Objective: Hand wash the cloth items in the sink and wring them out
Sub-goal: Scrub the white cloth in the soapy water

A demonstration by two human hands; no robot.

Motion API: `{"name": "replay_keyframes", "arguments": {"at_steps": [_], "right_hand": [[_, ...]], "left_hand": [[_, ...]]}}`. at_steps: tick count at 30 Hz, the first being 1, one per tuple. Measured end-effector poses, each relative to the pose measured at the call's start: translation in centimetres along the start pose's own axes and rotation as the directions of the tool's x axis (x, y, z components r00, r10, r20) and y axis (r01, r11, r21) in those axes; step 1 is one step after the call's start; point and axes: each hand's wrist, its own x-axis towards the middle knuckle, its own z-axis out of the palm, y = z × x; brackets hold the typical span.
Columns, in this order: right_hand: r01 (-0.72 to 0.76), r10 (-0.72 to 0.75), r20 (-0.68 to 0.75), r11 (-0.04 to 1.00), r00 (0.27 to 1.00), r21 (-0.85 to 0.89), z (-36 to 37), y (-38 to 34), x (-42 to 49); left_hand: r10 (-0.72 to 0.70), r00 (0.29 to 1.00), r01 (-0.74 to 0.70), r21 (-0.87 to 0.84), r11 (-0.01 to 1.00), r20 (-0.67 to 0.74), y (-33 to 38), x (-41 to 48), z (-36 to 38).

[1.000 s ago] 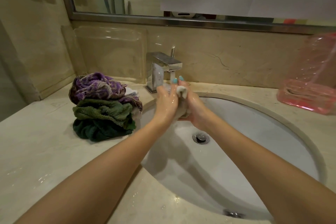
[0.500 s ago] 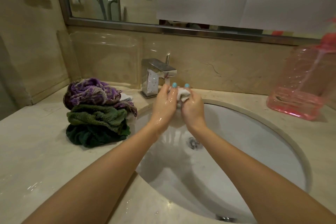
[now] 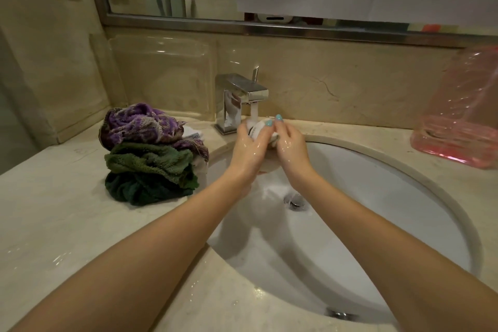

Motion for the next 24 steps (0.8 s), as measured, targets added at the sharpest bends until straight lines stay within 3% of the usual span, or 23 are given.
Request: {"name": "replay_keyframes", "arguments": {"at_steps": [3, 7, 11, 14, 21, 24], "right_hand": [[-0.173, 0.150, 0.138, 0.969, 0.979, 0.175, -0.6, -0.4, 0.2], [-0.227, 0.191, 0.252, 0.966, 0.949, 0.122, -1.0, -0.5, 0.0], [-0.100, 0.093, 0.078, 0.991, 0.993, 0.084, 0.4, -0.2, -0.2], [-0.030, 0.029, 0.012, 0.998, 1.000, 0.059, 1.1, -0.2, -0.5], [0.158, -0.160, 0.001, 0.974, 0.987, -0.163, 0.3, -0.4, -0.2], [0.205, -0.204, 0.030, 0.944, 0.978, -0.260, 0.0, -0.3, -0.1]], "left_hand": [[0.209, 0.976, -0.214, 0.115, 0.970, 0.057, -0.2, 0.7, -1.4], [0.179, 0.966, -0.209, 0.151, 0.966, 0.188, -0.3, 0.9, -1.5], [0.296, 0.952, -0.252, 0.339, 0.907, -0.084, -0.8, 1.0, 0.2], [0.363, 0.921, -0.289, 0.375, 0.881, -0.143, -1.0, 1.4, 0.0], [0.243, 0.962, -0.184, 0.364, 0.913, -0.122, -0.7, 2.7, 0.5], [0.062, 0.997, -0.051, 0.173, 0.984, -0.055, -0.6, 3.6, -0.1]]}}
